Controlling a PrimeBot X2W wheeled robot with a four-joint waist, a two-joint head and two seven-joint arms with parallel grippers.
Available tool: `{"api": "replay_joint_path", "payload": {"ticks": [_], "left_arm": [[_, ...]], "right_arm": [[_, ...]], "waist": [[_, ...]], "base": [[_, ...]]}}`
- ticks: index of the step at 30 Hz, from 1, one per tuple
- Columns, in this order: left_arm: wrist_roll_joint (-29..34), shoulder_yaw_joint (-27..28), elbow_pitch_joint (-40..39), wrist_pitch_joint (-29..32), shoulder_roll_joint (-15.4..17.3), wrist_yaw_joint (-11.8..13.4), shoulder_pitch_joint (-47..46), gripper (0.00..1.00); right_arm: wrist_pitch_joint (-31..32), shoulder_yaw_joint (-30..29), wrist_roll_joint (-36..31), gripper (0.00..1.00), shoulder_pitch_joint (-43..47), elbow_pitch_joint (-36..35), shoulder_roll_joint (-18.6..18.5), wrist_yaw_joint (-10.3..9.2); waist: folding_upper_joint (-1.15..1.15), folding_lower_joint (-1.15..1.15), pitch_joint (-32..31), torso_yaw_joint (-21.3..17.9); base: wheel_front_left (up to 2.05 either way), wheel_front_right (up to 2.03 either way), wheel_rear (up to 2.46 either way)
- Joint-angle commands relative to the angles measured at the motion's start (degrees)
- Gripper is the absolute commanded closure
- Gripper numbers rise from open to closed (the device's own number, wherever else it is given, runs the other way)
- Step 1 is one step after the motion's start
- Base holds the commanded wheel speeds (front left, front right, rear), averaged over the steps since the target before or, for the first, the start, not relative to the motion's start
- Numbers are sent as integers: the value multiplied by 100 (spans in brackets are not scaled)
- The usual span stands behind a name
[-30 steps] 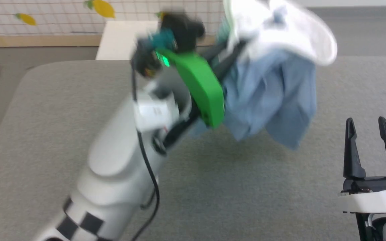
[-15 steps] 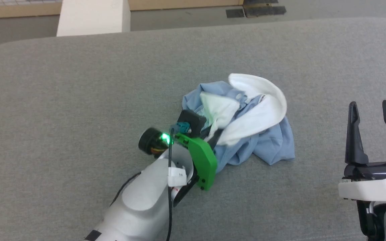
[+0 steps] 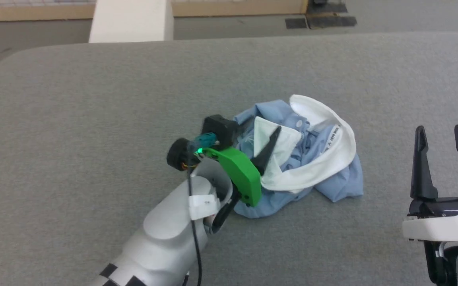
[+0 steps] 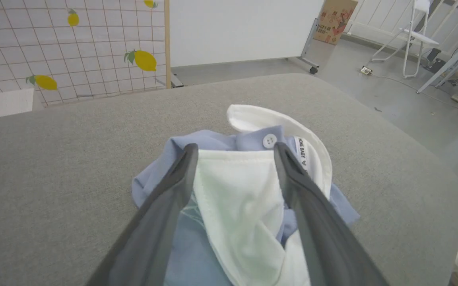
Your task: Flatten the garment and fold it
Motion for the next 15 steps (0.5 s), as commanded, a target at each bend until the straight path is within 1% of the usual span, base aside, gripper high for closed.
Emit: {"api": "replay_joint_path", "payload": {"ticks": [1,3,6,9,10,12,15], "left_arm": [[-39,123,-173,-187,140,142,103,0],[-22,306,-522,-426,340,365,333,0],[68,660,-1283,-671,670,703,892,0],[194,1170,-2200,-722,840,919,1595,0],[285,1402,-2596,-724,860,902,1904,0],[480,1804,-3117,-726,864,848,2513,0],[803,2248,-3532,-727,752,786,3298,0]], "right_arm": [[-30,7,39,0,90,8,9,-9],[-30,7,51,0,148,2,9,-9],[-30,18,58,0,223,-14,9,-9],[-30,36,55,0,284,-18,9,-9],[-30,46,57,0,306,-22,9,-9],[-30,85,65,0,331,-2,9,-9],[-30,129,58,0,375,66,9,-9]], "waist": [[0,0,-281,286],[0,0,-339,361],[0,0,-365,451],[0,0,-333,528],[0,0,-308,548],[0,0,-270,570],[0,0,-238,594]], "base": [[0,0,0],[0,0,0],[0,0,0],[0,0,0],[0,0,0],[0,0,0],[0,0,0]]}}
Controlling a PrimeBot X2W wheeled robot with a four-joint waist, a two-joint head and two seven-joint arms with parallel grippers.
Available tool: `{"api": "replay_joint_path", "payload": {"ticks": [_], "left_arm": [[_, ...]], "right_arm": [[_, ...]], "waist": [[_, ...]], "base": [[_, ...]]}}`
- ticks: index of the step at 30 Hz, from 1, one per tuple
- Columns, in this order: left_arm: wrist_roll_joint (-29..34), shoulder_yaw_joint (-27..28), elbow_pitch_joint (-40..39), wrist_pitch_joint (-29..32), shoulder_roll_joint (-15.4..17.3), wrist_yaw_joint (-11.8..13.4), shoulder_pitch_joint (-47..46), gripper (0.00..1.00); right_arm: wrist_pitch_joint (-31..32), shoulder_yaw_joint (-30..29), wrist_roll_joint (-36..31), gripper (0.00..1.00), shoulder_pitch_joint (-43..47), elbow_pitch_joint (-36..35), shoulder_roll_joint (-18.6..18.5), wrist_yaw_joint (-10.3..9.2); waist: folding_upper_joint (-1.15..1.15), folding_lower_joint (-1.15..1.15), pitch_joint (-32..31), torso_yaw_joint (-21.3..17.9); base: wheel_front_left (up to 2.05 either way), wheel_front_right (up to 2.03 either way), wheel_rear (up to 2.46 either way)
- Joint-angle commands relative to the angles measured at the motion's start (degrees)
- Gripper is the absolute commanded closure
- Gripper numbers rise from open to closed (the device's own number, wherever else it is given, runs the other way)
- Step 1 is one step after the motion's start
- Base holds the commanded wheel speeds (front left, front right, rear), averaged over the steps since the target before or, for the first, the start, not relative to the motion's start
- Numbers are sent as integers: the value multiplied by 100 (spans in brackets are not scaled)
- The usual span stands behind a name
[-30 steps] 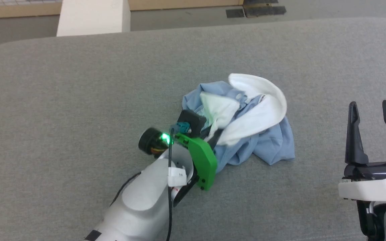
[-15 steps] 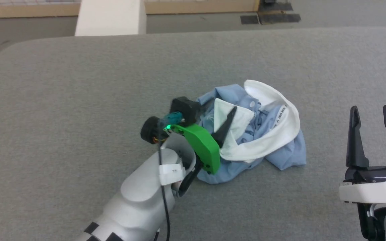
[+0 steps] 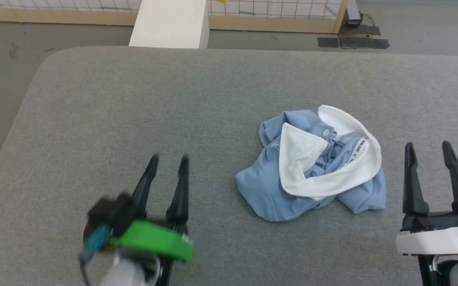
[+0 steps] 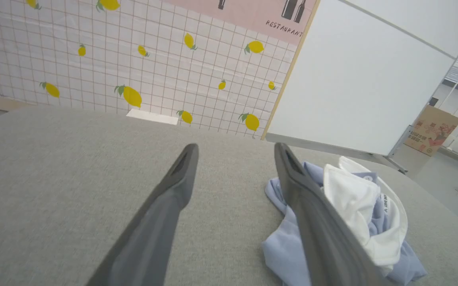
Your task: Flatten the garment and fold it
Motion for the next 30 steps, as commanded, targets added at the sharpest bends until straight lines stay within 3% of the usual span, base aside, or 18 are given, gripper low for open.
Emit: {"api": "replay_joint_path", "payload": {"ticks": [1,10,16,22,30], "left_arm": [[116,158,-101,-19,-132,-46,338,0],[797,637,-113,-20,-605,-390,1122,0],[985,734,14,-20,-757,-570,1018,0],[1074,721,177,-20,-815,-683,946,0],[1053,591,354,-20,-847,-751,796,0]], "right_arm": [[-30,19,24,0,86,49,8,-9],[76,-11,32,0,98,209,8,-9],[865,81,-16,0,-424,280,-44,-9],[1941,204,227,0,-985,619,-715,-9],[3283,321,901,0,-1354,1332,-1288,-9]], "waist": [[0,0,20,27],[0,0,-50,201],[0,0,-38,263],[0,0,118,321],[0,0,364,506]], "base": [[0,0,0],[0,0,0],[0,0,0],[0,0,0],[0,0,0]]}}
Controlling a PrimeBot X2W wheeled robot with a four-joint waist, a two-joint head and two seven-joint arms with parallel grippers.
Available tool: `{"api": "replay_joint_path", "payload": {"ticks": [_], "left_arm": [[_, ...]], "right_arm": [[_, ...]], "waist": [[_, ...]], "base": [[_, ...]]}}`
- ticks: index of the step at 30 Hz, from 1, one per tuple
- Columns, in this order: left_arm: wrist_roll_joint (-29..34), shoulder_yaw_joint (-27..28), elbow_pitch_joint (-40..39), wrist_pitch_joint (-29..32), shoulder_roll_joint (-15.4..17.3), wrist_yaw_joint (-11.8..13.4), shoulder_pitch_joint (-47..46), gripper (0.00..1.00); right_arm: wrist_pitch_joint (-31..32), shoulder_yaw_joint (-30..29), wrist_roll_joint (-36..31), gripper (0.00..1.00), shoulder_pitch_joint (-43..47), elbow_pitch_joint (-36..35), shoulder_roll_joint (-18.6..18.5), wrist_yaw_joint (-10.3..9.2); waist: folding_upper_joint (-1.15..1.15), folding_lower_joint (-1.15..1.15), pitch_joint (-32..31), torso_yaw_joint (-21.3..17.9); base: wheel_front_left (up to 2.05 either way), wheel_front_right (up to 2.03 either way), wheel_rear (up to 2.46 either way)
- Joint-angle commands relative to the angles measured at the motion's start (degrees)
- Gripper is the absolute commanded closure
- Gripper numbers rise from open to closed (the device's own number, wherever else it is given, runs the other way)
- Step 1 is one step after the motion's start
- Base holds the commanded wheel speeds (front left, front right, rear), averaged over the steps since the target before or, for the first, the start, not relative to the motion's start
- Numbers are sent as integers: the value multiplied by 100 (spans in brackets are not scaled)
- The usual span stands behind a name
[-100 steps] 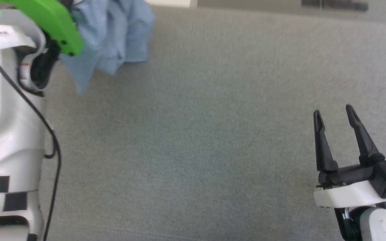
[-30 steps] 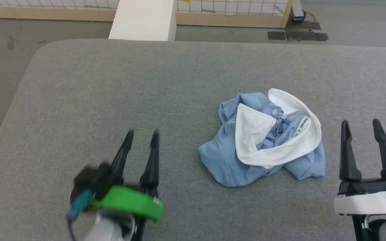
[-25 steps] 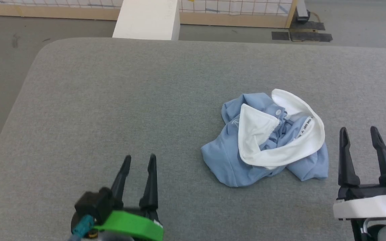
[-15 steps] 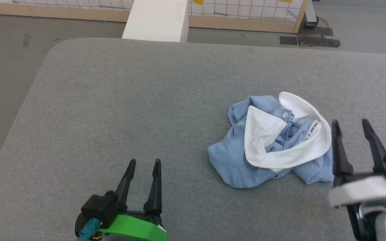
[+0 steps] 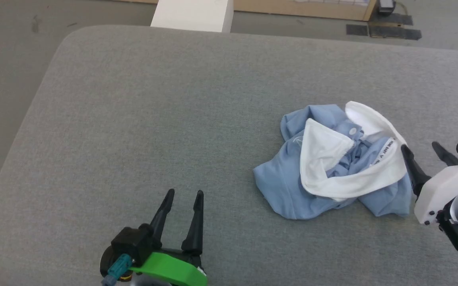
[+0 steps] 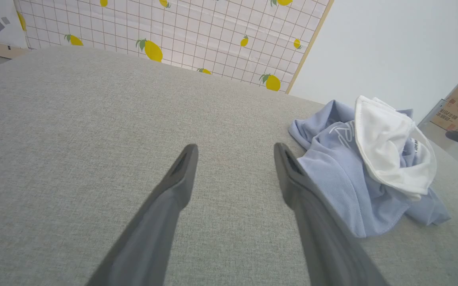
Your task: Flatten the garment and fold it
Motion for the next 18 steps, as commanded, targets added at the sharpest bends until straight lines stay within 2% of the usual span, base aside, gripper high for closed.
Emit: {"api": "replay_joint_path", "payload": {"ticks": [1,7,8,9,10,11,15,18], "left_arm": [[-13,-16,27,-20,-27,-30,-121,0],[-82,-135,74,-20,-30,12,-233,0],[-101,-180,72,-20,-30,43,-311,0],[-107,-190,72,-20,-30,55,-336,0],[-115,-200,73,-20,-30,69,-359,0],[-131,-216,75,-20,-30,87,-386,0],[-191,-253,123,-20,-31,135,-433,0],[-235,-217,167,-20,-31,146,-396,0]], "right_arm": [[136,22,88,0,-144,112,-57,-9],[360,181,174,0,-404,670,-245,-9],[276,226,187,12,-576,952,-223,-9],[250,211,193,41,-627,1042,-201,-9],[228,208,184,60,-674,1125,-188,-9],[196,222,170,100,-723,1210,-188,-9],[80,271,219,100,-880,1357,-183,-9],[-5,415,333,100,-1018,1215,-220,-9]], "waist": [[0,0,91,94],[0,0,215,246],[0,0,300,299],[0,0,318,307],[0,0,331,315],[0,0,343,326],[0,0,281,330],[0,0,136,303]], "base": [[0,0,0],[0,0,0],[0,0,0],[0,0,0],[0,0,0],[0,0,0],[0,0,0],[0,0,0]]}}
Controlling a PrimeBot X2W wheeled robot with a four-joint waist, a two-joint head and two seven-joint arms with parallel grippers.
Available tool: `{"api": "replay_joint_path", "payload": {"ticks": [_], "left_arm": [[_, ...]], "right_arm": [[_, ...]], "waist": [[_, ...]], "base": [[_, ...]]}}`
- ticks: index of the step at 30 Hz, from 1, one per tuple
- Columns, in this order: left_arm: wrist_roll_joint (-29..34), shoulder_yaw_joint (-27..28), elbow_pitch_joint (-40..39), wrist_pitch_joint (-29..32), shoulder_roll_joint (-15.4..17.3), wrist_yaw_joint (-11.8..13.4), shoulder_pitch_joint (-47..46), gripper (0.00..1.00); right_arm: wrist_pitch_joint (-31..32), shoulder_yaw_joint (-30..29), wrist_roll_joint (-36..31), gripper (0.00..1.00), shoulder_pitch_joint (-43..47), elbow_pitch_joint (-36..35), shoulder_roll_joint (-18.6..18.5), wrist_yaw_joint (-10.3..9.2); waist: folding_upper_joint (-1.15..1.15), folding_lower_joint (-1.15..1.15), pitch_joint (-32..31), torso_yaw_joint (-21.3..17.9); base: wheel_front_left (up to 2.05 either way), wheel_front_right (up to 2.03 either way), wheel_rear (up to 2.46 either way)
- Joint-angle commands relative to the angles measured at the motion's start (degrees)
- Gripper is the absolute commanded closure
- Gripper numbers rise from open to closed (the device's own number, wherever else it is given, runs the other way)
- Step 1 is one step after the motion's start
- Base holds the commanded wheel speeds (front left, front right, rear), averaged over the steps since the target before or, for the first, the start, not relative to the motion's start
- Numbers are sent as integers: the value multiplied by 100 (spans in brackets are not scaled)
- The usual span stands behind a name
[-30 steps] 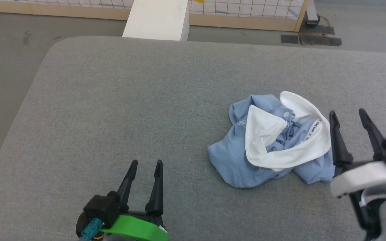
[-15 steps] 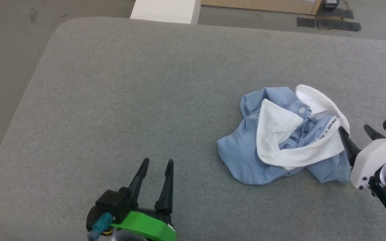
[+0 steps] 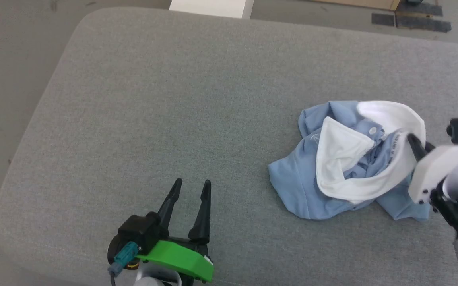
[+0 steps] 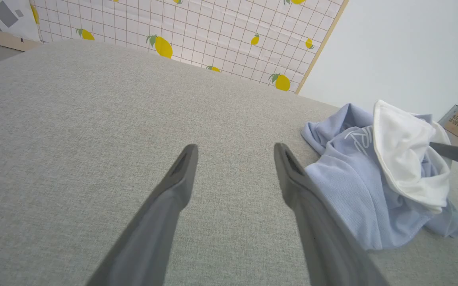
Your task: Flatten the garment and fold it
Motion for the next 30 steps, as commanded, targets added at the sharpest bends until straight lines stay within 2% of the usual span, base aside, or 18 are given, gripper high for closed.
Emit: {"api": "replay_joint_path", "payload": {"ticks": [1,5,10,13,16,17,18,19,20,24,27,30], "left_arm": [[-68,27,23,-21,-18,33,-22,0],[-98,103,22,-21,-18,20,59,0],[-117,129,22,-22,-18,-2,123,0],[-137,102,19,-22,-18,-20,143,0],[-163,48,45,-22,-18,-31,131,0],[-175,25,60,-22,-18,-31,119,0],[-186,2,72,-22,-18,-32,106,0],[-200,-28,87,-22,-18,-33,87,0],[-218,-43,97,-22,-18,-25,75,0],[-273,-75,113,-22,-18,20,53,0],[-271,-55,106,-22,-18,39,93,0],[-265,-22,95,-22,-18,53,138,0]], "right_arm": [[-73,99,78,100,-175,-145,-28,-9],[-97,587,314,100,-439,-760,-7,-9],[46,1615,730,100,-748,-1598,336,-9],[214,2280,962,100,-699,-1732,578,-9],[364,2743,1053,100,-548,-1486,657,-9],[388,2878,1037,93,-489,-1312,640,-9],[391,2955,1010,58,-444,-1158,618,-9],[408,3044,968,14,-396,-963,579,-9],[440,3079,956,0,-359,-803,566,-9],[381,3114,1057,0,-341,-576,563,-9],[354,2978,1240,0,-398,-807,472,-9],[397,2600,1427,0,-368,-1200,345,-9]], "waist": [[0,0,-148,-42],[0,0,-330,-68],[0,0,-432,-57],[0,0,-427,15],[0,0,-395,113],[0,0,-382,153],[0,0,-370,194],[0,0,-360,246],[0,0,-357,274],[0,0,-352,351],[0,0,-365,331],[0,0,-385,277]], "base": [[0,0,0],[0,0,0],[0,0,0],[0,0,0],[0,0,0],[0,0,0],[0,0,0],[0,0,0],[0,0,0],[0,0,0],[0,0,0],[0,0,0]]}}
